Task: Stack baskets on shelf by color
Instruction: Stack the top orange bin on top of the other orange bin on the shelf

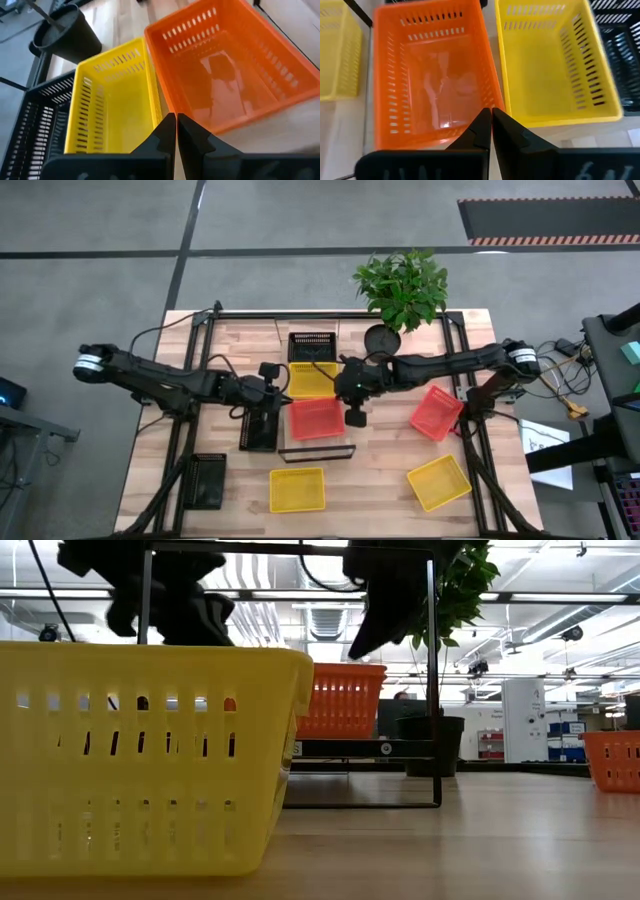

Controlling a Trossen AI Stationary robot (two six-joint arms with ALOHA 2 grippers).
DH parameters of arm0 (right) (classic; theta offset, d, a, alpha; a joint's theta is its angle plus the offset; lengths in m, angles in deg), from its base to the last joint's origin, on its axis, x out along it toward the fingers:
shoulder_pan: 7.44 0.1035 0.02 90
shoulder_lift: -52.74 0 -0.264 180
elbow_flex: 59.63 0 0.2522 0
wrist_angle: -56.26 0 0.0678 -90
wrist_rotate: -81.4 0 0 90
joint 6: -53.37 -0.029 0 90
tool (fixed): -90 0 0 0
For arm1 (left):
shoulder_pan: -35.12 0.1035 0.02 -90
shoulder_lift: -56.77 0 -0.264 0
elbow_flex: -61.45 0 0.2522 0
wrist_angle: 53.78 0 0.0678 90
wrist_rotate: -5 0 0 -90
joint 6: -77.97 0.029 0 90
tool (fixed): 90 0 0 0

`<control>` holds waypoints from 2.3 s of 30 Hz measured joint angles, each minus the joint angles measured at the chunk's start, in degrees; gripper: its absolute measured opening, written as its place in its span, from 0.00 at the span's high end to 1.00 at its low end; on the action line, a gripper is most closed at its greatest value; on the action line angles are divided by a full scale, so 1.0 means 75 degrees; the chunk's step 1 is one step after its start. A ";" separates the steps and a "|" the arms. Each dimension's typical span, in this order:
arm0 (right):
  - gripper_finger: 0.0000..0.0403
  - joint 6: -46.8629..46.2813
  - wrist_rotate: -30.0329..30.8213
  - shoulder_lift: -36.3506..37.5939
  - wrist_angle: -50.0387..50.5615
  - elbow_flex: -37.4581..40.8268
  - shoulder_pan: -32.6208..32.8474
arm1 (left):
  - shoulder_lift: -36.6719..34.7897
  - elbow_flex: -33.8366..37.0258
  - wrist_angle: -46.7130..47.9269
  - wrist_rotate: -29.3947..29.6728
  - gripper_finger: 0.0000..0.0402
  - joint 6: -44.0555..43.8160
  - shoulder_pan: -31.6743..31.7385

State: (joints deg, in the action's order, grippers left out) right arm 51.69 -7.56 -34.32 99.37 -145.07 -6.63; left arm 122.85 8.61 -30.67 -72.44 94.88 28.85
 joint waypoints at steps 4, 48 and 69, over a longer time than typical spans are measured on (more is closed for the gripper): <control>0.98 0.0124 0.0000 -0.0160 -0.0340 0.0154 -0.0101 | 0.0142 0.0199 -0.0406 0.0000 1.00 0.0003 0.0135; 0.98 0.0396 -0.0405 -0.0517 -0.0419 0.0219 -0.0377 | 0.0176 0.0398 -0.0591 -0.1405 1.00 -0.0432 0.0174; 0.98 0.0428 -0.0402 -0.0517 -0.0528 0.0222 -0.0374 | 0.0724 0.0380 -0.0577 -0.0042 1.00 -0.0003 0.0293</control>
State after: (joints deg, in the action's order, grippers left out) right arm 54.89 -10.58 -38.20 95.41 -143.41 -9.44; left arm 128.28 11.46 -35.00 -72.76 94.85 31.04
